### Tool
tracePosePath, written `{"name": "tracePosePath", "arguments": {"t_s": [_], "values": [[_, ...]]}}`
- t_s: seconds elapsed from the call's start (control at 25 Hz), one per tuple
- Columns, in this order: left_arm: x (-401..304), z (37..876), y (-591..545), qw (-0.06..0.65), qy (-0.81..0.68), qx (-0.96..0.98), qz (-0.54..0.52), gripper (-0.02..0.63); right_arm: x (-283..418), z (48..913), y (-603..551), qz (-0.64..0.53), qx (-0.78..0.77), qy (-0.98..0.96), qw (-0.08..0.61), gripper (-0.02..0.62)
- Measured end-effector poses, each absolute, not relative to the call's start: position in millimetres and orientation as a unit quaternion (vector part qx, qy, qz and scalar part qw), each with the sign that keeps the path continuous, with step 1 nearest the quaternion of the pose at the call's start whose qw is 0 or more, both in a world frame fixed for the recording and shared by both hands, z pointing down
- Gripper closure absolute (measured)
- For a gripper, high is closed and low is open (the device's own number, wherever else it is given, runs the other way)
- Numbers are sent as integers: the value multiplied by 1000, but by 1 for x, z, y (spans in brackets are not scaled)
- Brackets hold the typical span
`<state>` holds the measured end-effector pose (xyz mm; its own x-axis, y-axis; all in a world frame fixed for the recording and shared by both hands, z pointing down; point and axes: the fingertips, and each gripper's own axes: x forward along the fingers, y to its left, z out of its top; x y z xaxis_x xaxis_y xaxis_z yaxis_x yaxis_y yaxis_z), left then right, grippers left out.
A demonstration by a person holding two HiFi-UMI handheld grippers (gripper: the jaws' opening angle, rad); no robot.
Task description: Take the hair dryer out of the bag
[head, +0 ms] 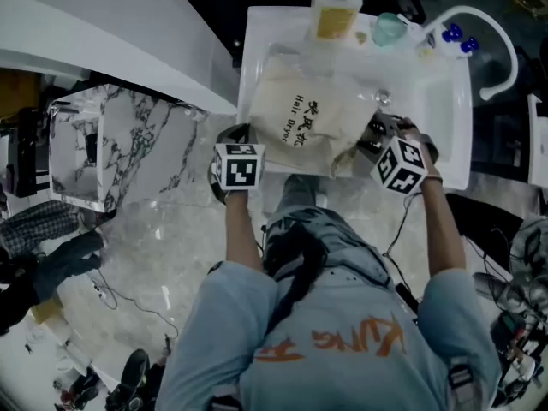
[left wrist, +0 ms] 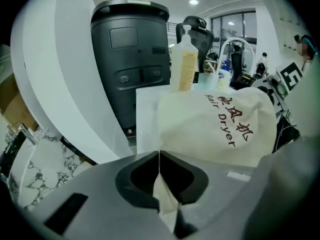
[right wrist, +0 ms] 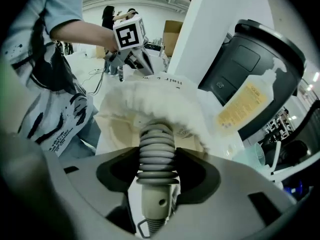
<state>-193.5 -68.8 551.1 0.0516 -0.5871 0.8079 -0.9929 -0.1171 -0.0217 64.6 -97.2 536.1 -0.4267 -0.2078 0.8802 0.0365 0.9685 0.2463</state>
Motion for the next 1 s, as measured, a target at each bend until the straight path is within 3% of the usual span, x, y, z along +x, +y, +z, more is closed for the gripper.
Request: {"name": "tracePosePath", "arguments": {"t_s": [0.56, 1.0], "values": [[-169, 552, -101, 266, -615, 662, 337, 600, 123, 504, -28, -115, 52, -847, 516, 368], [-161, 552, -111, 268, -595, 679, 337, 600, 140, 516, -13, 1, 18, -886, 464, 370]]}}
